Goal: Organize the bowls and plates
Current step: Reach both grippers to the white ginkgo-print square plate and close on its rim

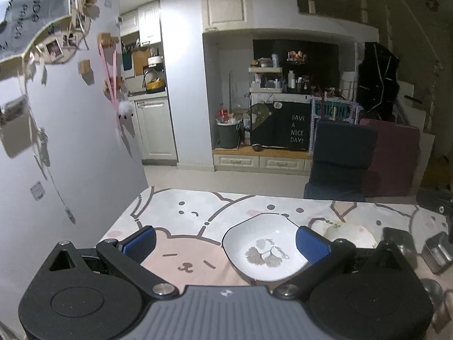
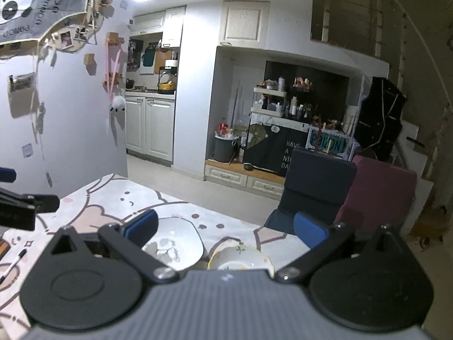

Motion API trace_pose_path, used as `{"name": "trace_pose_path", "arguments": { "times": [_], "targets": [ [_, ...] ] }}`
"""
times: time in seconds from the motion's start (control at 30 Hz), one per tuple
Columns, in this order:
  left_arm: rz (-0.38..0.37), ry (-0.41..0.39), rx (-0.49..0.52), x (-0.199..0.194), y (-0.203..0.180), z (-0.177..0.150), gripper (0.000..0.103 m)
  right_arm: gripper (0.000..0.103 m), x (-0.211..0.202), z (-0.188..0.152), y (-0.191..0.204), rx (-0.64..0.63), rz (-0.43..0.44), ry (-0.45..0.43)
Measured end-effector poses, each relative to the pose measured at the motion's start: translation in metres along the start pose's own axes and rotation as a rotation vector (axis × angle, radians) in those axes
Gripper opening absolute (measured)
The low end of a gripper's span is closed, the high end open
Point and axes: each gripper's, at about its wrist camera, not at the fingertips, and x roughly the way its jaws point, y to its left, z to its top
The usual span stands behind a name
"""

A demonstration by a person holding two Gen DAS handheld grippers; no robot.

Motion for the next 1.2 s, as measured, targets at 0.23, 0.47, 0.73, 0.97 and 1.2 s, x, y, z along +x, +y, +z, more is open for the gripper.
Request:
{"name": "trace_pose_path", "arguments": {
  "times": [0.23,0.47,0.73,0.97,1.2],
  "targets": [
    [0.039,0.041,-0.02,0.074,0.009,0.012,0.103,0.103,0.076,0.007,-0.001,-0.037,0.044,0.023],
    [0.065,0.088,-0.051,0.133,0.018,0.007,0.103,0.103,0.154,0.004,0.01,-0.081,0.06,0.052],
    [0.039,0.174,-0.103,0.198,0.019,-0.016,0.103,0.103,0.234,-0.008,0.018,-0.072,0.112,0.103],
    [-0.012,0.212,-0.241,0.23,0.022,-0.033,0.103,0.103,0.31,-0.018,0.018,-0.059,0.148,0.222],
    [-0.069,0.268,-0.221,0.249,0.009,-0.044,0.103,0.103,0.343,-0.034,0.018,-0.039,0.213,0.31]
  ]
}}
